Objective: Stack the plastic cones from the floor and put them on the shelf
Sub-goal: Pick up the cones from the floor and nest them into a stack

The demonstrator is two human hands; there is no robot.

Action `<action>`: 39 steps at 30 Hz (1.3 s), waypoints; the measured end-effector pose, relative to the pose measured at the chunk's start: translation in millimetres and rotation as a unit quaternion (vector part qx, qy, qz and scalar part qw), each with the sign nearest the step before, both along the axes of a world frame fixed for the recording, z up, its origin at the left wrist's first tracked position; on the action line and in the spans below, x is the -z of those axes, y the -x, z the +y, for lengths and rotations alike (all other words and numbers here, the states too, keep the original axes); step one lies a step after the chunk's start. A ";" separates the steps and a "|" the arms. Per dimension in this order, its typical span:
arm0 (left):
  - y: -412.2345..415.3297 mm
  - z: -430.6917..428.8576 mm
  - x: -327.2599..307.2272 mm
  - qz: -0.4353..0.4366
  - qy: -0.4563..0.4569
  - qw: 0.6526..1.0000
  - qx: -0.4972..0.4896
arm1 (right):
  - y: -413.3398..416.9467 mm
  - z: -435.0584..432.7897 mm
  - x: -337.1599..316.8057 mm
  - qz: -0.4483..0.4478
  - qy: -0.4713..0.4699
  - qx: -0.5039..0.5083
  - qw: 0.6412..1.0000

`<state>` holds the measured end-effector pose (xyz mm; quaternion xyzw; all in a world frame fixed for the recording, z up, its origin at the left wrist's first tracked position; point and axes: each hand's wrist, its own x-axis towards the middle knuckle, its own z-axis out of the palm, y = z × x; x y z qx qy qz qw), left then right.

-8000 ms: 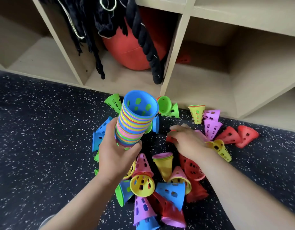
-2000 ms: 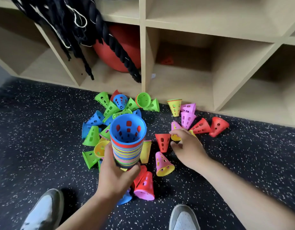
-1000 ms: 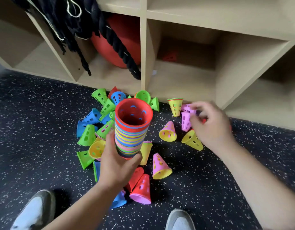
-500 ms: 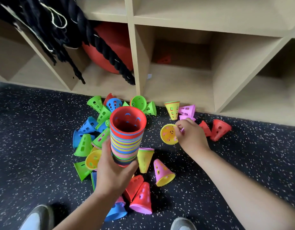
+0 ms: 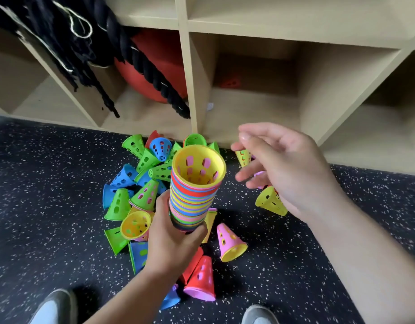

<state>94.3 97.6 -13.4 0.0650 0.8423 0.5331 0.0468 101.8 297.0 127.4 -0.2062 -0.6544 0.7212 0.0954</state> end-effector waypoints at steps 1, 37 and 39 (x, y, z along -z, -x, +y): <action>0.3 0.0 -0.9 0.001 -0.001 1.000 0.002 | -2.6 7.5 7.1 -0.003 -0.027 0.023 0.999; 14.9 21.0 3.2 0.019 0.007 1.000 0.011 | -8.1 47.2 86.8 0.076 -0.320 0.137 0.935; 15.8 20.4 4.5 0.016 0.007 1.000 0.008 | -5.6 79.6 124.0 -0.097 -0.332 0.114 0.931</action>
